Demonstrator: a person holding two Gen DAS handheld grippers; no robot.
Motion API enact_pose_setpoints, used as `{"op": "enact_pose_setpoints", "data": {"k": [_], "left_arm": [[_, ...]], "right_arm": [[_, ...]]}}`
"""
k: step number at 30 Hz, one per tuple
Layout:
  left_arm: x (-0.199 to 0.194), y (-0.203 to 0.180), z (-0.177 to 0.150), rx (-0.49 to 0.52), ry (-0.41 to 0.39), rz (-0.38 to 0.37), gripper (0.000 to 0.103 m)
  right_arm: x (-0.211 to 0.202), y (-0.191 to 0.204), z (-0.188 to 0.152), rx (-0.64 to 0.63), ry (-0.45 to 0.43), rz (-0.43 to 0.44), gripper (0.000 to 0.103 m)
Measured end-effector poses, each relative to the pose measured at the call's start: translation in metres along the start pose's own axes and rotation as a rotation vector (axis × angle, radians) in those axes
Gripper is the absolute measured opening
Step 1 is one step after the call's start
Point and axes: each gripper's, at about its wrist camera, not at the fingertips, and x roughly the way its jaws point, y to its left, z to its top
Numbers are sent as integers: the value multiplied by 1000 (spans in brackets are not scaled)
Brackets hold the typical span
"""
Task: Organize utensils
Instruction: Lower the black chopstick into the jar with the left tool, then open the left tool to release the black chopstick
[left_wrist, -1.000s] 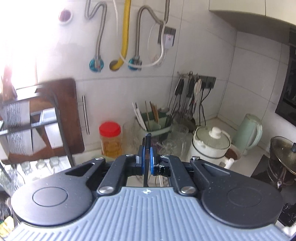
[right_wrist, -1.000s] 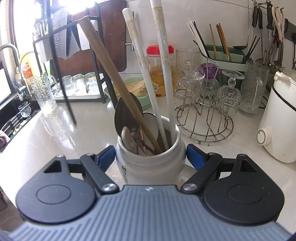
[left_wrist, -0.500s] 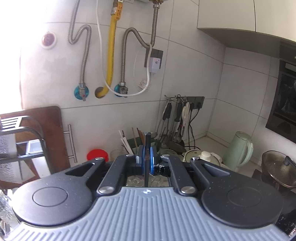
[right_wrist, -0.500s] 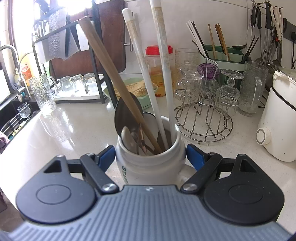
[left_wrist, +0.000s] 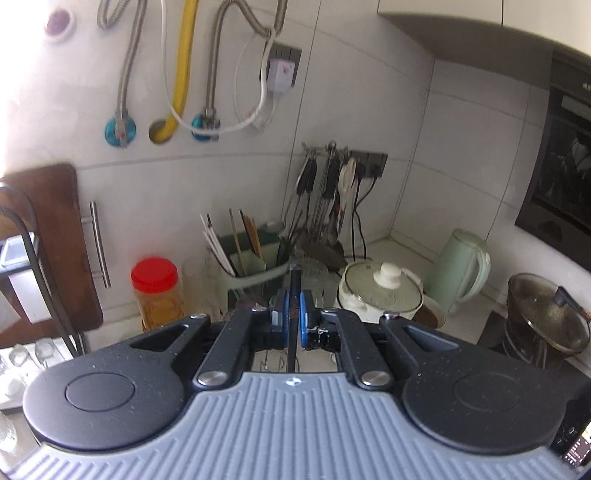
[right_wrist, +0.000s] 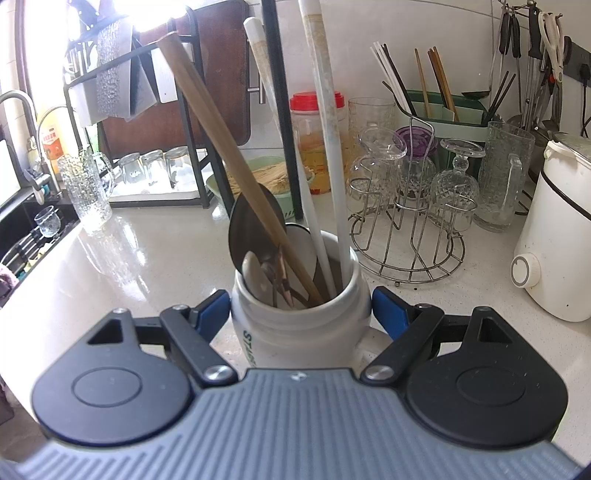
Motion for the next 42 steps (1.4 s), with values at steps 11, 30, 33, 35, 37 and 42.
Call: {"op": "enact_pose_setpoints", "data": {"k": [11,30,33,35,37,42], "left_arm": [[39,-1,-38,-10,133,-14,6],[72,-15,-63,-73,361,12,6],[73,-13,-66,-80,362,19,6],[73,-12,-66,-86,358,27,6],[72,-10,-66,-98,355,28,7],[65,-7,-63,-106,335,51,8]], "right_arm": [[0,0,-1,-3,-4,1,86],[4,1,1,-5,-3,7,86],[4,1,1,-8,-4,7,86],[4,1,1,-8,-4,7,86],[4,1,1,-10,-4,8,86],[5,1,2,-12,-8,11,86]]}}
